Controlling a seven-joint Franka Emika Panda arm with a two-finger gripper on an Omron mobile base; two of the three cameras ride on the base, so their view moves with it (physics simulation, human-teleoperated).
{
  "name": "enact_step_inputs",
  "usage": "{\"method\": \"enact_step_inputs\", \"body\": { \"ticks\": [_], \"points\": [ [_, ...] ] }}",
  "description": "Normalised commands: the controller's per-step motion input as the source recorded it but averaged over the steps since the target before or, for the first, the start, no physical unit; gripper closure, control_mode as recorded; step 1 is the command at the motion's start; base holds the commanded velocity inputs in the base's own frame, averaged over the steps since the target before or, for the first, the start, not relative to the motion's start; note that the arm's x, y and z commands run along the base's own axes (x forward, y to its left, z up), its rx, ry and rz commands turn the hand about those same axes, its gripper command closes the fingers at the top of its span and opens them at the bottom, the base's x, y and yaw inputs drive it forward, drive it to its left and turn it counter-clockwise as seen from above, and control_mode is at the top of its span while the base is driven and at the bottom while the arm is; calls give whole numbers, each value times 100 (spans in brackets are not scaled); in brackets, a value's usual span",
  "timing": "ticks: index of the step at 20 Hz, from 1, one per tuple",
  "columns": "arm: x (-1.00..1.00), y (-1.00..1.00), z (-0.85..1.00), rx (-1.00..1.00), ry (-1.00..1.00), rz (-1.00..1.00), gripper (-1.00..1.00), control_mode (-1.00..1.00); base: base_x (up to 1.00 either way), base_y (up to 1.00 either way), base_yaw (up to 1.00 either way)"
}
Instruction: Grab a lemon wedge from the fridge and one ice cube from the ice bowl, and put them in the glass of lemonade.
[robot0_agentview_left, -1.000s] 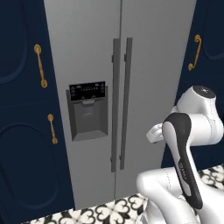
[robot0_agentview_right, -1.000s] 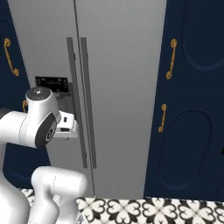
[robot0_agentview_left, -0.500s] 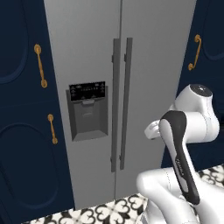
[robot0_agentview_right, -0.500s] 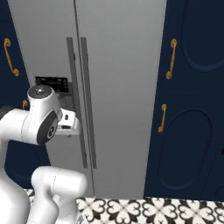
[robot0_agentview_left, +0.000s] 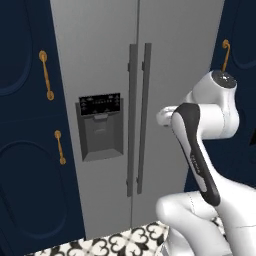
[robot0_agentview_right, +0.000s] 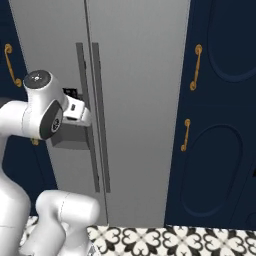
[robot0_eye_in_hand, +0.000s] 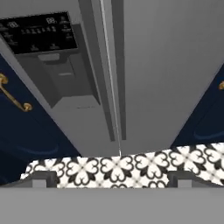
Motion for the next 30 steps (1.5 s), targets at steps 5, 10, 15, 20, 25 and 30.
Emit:
{"method": "enact_step_inputs", "body": {
  "ticks": [5, 10, 15, 20, 25, 30],
  "points": [
    [11, 0, 100, 0, -36, -1, -100, -100, 0, 0, 0],
    [5, -11, -14, 2, -36, 0, -100, -100, 0, 0, 0],
    [91, -8, -15, 0, -8, 0, -100, -100, 0, 0, 0],
    [100, 1, 0, -1, 24, 2, -100, -100, 0, 0, 0],
    [83, 0, 0, -7, 36, 0, -100, -100, 0, 0, 0],
    [3, 3, -37, 0, -14, 0, -100, -100, 0, 0, 0]
  ]
}}
